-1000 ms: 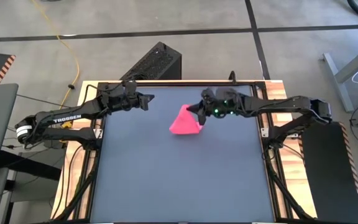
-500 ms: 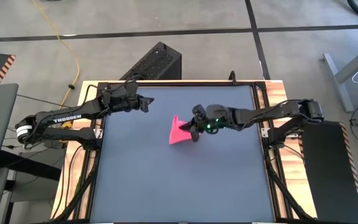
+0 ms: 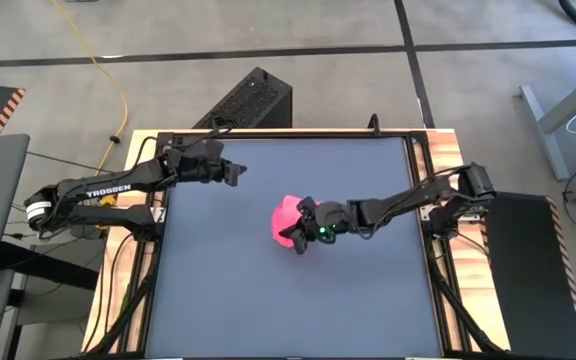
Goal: Roll towel
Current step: Roll the pink towel
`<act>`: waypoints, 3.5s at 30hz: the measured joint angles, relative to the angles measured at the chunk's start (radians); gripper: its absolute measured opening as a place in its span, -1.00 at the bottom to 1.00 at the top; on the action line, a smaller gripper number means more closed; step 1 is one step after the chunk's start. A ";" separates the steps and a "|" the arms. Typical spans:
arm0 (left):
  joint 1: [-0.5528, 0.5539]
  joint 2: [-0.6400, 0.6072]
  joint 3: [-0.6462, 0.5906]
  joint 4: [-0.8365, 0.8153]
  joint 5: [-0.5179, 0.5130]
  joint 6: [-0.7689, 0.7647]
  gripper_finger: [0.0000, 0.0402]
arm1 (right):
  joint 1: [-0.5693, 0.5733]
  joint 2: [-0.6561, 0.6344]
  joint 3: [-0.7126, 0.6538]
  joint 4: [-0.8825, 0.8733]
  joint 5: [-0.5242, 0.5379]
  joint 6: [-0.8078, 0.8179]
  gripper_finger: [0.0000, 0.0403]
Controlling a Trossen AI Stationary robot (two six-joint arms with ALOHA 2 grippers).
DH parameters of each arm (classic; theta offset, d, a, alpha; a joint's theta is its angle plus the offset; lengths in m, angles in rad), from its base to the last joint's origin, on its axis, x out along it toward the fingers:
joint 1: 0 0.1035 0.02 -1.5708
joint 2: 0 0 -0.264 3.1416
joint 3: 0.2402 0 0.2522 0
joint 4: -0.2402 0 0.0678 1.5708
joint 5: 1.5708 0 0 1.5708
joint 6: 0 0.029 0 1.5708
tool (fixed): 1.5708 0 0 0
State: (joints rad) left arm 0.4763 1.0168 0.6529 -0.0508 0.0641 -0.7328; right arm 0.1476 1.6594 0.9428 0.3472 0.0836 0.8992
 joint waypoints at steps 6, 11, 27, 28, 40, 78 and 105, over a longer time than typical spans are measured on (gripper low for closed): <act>-0.013 0.000 0.000 -0.004 0.071 -0.091 -1.00 | 0.075 0.069 0.000 0.058 0.005 -0.018 -0.93; -0.060 0.000 0.000 -0.004 0.038 -0.182 -1.00 | 0.145 0.129 0.000 0.076 0.005 -0.035 -0.93; -0.204 0.000 0.000 -0.004 -0.050 -0.278 -1.00 | 0.305 0.331 0.002 0.174 0.076 0.192 -0.85; -0.208 0.000 0.000 -0.004 -0.048 -0.277 -1.00 | 0.305 0.333 0.003 0.179 0.096 0.211 -0.82; -0.214 0.000 0.000 -0.078 0.003 -0.190 -1.00 | 0.268 0.339 0.024 0.182 0.153 0.259 0.02; -0.236 -0.001 0.000 -0.173 0.035 -0.064 -1.00 | 0.254 0.001 -0.036 -0.448 0.549 0.353 -0.36; -0.242 -0.001 0.000 -0.168 0.030 -0.074 -1.00 | 0.177 0.158 -0.034 -0.515 0.483 0.575 -0.42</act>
State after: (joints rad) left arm 0.2340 1.0161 0.6533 -0.2191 0.0939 -0.8070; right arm 0.3248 1.8172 0.9092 -0.1675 0.5671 1.4746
